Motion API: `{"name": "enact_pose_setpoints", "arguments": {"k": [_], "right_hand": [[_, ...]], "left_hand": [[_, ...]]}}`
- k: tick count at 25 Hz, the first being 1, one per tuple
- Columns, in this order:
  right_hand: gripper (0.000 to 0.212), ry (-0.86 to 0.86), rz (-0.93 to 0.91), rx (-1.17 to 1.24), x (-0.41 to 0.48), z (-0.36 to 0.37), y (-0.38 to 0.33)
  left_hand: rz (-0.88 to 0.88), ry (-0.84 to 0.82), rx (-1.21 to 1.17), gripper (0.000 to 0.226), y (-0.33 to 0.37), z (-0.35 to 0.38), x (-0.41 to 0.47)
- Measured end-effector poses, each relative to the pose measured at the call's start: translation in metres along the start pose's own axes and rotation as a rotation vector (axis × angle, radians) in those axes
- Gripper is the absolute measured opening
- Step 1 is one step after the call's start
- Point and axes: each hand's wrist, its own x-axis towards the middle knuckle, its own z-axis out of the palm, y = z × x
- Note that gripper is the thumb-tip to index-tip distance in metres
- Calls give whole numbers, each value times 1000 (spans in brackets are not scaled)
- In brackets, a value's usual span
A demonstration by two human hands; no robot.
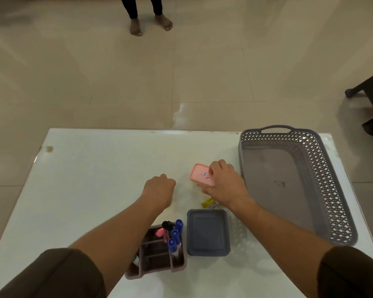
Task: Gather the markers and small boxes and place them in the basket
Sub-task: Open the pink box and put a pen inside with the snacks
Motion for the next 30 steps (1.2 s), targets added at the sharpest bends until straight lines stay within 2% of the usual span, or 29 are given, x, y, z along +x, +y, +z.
{"name": "enact_pose_setpoints", "arguments": {"k": [3, 5, 7, 9, 10, 12, 14, 15, 18, 20, 22, 25, 27, 29, 30], "right_hand": [[60, -24, -5, -38, 4, 1, 1], [58, -17, -34, -58, 7, -1, 0], [60, -5, -49, 18, 11, -9, -2], [67, 55, -34, 174, 17, -23, -7], [69, 102, -34, 265, 19, -31, -11], [68, 186, -55, 428, 22, -49, -22], [68, 225, -93, 499, 24, -66, -35], [70, 232, -121, 496, 24, -73, -41], [74, 271, -241, 422, 20, -90, -53], [72, 304, -306, 360, 17, -95, -56], [63, 309, -311, 360, 13, -98, -62], [51, 271, -244, 560, 6, -101, -67], [43, 288, -161, 698, 2, -96, -61], [41, 260, -66, 690, 3, -79, -48], [44, 228, -13, 597, 5, -66, -39]], "left_hand": [[-22, -16, -7, 40, -2, -13, 1], [-85, 45, -204, 38, -2, -21, 4], [-206, 200, -594, 33, 4, -29, 6], [-352, 301, -1113, 39, 14, -44, 8], [-411, 272, -1444, 48, 19, -54, 9], [-398, 83, -2039, 63, 31, -71, 4], [-255, -34, -2356, 78, 39, -85, -3], [-201, -26, -2454, 84, 41, -90, -5], [-170, 93, -2628, 90, 44, -105, -13], [-138, 141, -2631, 87, 42, -110, -18], [-99, 154, -2608, 83, 39, -109, -21], [-61, 102, -2568, 77, 26, -103, -25], [-61, 63, -2550, 65, 12, -94, -22], [-76, 45, -2552, 58, -3, -83, -18], [-74, 43, -2554, 59, -9, -79, -16]]}}
